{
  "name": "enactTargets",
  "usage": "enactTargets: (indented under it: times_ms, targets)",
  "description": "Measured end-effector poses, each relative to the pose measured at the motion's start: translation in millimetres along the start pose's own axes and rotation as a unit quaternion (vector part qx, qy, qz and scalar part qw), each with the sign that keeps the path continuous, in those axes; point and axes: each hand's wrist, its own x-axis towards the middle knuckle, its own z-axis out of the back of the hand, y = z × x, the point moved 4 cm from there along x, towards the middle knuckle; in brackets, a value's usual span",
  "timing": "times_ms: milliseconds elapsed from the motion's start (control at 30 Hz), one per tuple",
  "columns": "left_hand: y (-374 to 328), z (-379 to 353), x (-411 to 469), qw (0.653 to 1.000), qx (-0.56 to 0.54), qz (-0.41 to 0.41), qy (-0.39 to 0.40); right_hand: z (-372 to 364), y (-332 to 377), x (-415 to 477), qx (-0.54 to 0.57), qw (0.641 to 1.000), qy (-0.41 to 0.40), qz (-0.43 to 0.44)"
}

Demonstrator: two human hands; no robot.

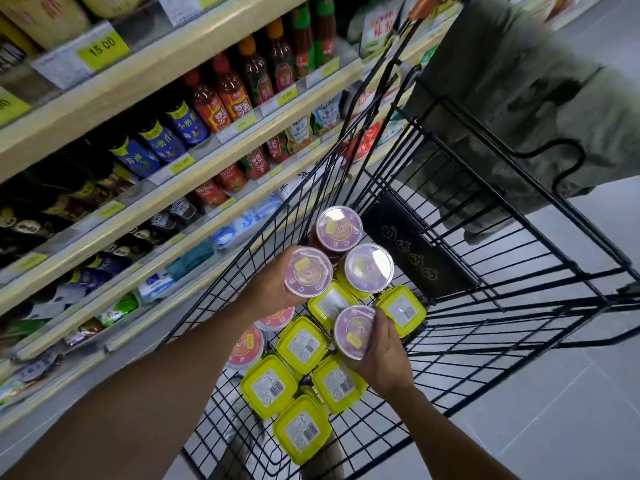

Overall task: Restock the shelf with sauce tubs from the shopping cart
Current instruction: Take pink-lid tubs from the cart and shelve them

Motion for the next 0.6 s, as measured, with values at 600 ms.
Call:
enactTargets:
  times_ms: [600]
  targets:
    - [-55,81,-136,0.984,-0.158,-0.031,-0.075,70,83,-15,0.148,0.985,0.040,0.080]
